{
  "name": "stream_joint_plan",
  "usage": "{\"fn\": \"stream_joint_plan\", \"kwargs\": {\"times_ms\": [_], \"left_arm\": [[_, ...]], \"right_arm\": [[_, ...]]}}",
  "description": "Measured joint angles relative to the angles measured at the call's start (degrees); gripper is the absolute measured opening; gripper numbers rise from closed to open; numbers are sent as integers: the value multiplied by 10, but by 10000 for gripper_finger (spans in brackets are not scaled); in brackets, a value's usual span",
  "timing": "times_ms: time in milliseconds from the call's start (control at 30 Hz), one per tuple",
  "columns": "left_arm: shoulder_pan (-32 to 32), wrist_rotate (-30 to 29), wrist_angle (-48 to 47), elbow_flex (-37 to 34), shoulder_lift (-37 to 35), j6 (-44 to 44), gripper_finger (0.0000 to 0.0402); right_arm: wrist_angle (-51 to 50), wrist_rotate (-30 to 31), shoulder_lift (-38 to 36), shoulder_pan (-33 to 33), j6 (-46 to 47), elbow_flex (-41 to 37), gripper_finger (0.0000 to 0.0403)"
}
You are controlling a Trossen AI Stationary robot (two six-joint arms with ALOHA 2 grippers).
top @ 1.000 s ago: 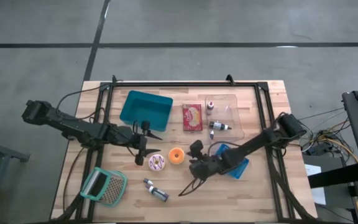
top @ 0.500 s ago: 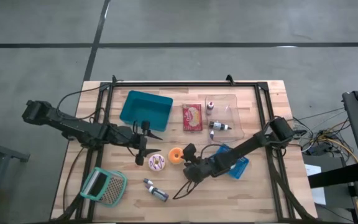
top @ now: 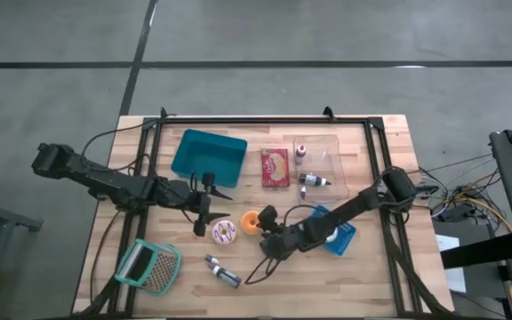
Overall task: Pick & Place Food Item
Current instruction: Put the orange doughnut into the blue bin
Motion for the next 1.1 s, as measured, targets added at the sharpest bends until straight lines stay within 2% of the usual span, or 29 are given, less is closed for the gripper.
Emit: {"fn": "stream_joint_plan", "kwargs": {"times_ms": [1100], "left_arm": [[0, 0, 0, 0, 0, 0, 227]], "right_arm": [[2, -22, 0, -10, 1, 2, 196]]}}
